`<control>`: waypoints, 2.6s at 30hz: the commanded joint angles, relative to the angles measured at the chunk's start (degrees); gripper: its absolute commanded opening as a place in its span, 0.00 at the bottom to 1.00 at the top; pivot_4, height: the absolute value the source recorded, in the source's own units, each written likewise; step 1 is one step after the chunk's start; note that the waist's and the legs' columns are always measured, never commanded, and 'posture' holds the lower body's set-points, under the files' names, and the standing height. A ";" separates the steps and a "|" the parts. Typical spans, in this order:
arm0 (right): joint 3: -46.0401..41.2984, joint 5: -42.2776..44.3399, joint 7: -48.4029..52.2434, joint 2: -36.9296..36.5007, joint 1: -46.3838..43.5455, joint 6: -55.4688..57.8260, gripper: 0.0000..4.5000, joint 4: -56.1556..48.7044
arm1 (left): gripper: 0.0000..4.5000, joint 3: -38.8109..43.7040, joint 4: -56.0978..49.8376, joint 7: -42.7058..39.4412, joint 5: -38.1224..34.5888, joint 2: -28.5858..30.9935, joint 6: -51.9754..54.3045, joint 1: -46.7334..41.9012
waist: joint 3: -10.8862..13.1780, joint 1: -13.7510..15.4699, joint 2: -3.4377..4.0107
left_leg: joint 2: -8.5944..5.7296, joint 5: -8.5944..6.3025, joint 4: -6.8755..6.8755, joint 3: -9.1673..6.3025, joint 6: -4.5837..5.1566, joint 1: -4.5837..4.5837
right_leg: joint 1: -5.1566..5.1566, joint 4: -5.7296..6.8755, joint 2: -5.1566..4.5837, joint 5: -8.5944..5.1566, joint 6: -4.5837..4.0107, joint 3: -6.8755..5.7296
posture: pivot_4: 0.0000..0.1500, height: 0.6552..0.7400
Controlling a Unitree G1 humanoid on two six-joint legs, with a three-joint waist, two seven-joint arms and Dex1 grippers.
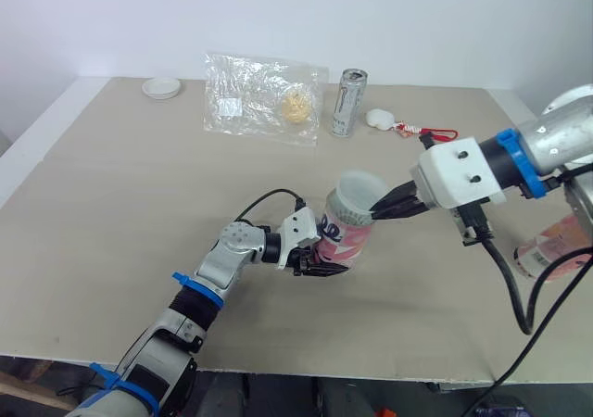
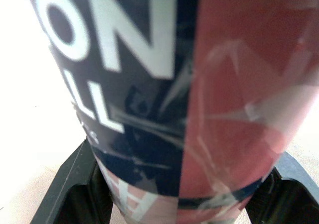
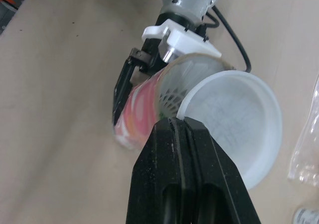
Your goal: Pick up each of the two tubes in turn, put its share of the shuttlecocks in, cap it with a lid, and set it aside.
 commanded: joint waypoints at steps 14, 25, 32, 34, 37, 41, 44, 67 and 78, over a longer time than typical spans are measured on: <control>-0.67 0.93 3.78 0.00 -2.57 3.14 0.02 -2.06 | 0.64 -0.50 -0.53 1.78 1.33 0.33 0.98 1.54 | -0.01 0.00 0.01 | 0.02 0.00 0.01 -0.01 0.00 0.00 | 0.00 0.01 0.02 0.05 0.00 0.00 | 1.00 1.00; -0.14 2.58 3.97 -0.38 -4.00 6.90 0.02 -3.84 | 0.64 -0.62 -0.46 1.96 1.45 0.34 1.13 1.78 | -0.01 -0.01 0.02 | 0.02 0.00 0.02 -0.01 0.00 0.00 | 0.01 0.01 0.02 0.05 0.00 0.00 | 1.00 1.00; 0.94 2.34 3.97 -1.95 -3.77 6.99 0.02 -3.85 | 0.64 -0.62 -0.60 2.10 1.37 0.26 1.36 1.89 | -0.01 -0.01 0.02 | 0.02 0.00 0.02 0.00 0.00 0.01 | 0.00 0.01 0.02 0.04 -0.01 0.00 | 1.00 1.00; 1.45 1.63 3.97 -2.48 -3.62 5.85 0.02 -3.32 | 0.64 -0.61 -0.57 2.15 1.34 0.19 1.39 1.88 | -0.01 0.00 0.02 | 0.02 0.00 0.02 0.00 0.00 0.01 | 0.00 0.01 0.02 0.04 -0.01 0.00 | 1.00 1.00; 1.81 1.49 3.97 -2.31 -3.84 5.43 0.02 -2.93 | 0.64 -0.58 -0.56 2.18 1.31 0.16 1.47 1.85 | -0.02 -0.01 0.02 | 0.02 0.00 0.02 0.00 0.00 0.01 | 0.01 0.01 0.02 0.04 -0.01 0.00 | 1.00 1.00; 2.23 1.70 3.97 -1.83 -3.98 5.12 0.02 -2.82 | 0.64 -0.53 -0.55 2.23 1.27 0.14 1.57 1.81 | -0.02 -0.01 0.02 | 0.02 0.00 0.03 0.00 0.00 0.01 | 0.01 0.01 0.02 0.04 -0.01 0.00 | 1.00 1.00; 2.55 1.89 3.97 -1.43 -4.04 4.87 0.02 -2.76 | 0.64 -0.40 -0.46 2.29 1.23 0.19 1.63 1.76 | -0.02 -0.01 0.02 | 0.02 0.00 0.03 0.00 0.00 0.02 | 0.01 0.01 0.02 0.04 -0.01 0.00 | 1.00 1.00; 3.48 0.11 3.97 -2.19 -3.03 1.52 0.02 -0.36 | 0.64 -0.23 -0.20 2.38 1.07 0.18 1.81 1.60 | -0.02 -0.01 0.03 | 0.02 0.00 0.04 0.00 0.00 0.02 | 0.03 0.01 0.02 0.05 0.00 0.00 | 1.00 1.00; 2.97 2.08 3.97 -2.04 -2.40 4.20 0.35 -1.26 | 0.64 -0.12 0.06 2.40 1.01 0.16 1.93 1.42 | -0.02 -0.01 0.03 | 0.02 0.00 0.05 -0.01 0.00 0.03 | 0.04 0.01 0.02 0.06 -0.01 0.00 | 1.00 1.00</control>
